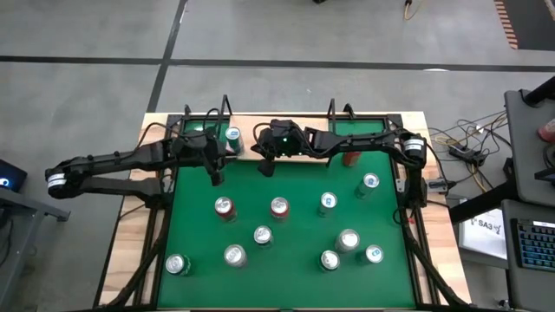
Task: Pick and place cans onto a shelf
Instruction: Put the top left blue silver soda can on the shelf
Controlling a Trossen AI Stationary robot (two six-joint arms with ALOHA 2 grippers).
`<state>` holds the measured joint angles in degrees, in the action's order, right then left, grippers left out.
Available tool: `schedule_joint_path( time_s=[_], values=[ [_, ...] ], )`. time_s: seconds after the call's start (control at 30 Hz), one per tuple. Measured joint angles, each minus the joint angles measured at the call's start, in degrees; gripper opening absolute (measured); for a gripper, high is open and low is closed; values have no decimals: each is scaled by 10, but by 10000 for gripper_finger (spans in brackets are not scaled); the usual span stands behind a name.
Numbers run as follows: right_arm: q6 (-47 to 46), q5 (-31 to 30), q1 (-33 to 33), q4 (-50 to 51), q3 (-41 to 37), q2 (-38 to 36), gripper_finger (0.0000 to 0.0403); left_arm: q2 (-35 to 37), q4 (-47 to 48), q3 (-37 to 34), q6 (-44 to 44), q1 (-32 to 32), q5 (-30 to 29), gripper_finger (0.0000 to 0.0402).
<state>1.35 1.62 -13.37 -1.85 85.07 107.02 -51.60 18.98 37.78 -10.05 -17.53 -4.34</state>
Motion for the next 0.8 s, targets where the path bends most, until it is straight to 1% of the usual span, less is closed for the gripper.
schedule_joint_path(
  time_s=[0.13,0.2,0.33,0.53,0.8],
  values=[
    [-2,0,0,-4,-4,0,9,-5,-32,-27,0,-1,-82,36],
    [-2,0,0,-5,-4,0,9,-13,-56,-37,-2,-3,-103,36],
    [-3,0,0,-4,-4,0,9,-30,-99,-45,-7,-8,-109,36],
    [-7,0,0,-4,-4,0,9,-52,-105,-46,-5,-15,-147,36],
    [-8,-1,0,-4,-4,0,9,-74,-124,-46,0,-20,-148,36]
  ],
)
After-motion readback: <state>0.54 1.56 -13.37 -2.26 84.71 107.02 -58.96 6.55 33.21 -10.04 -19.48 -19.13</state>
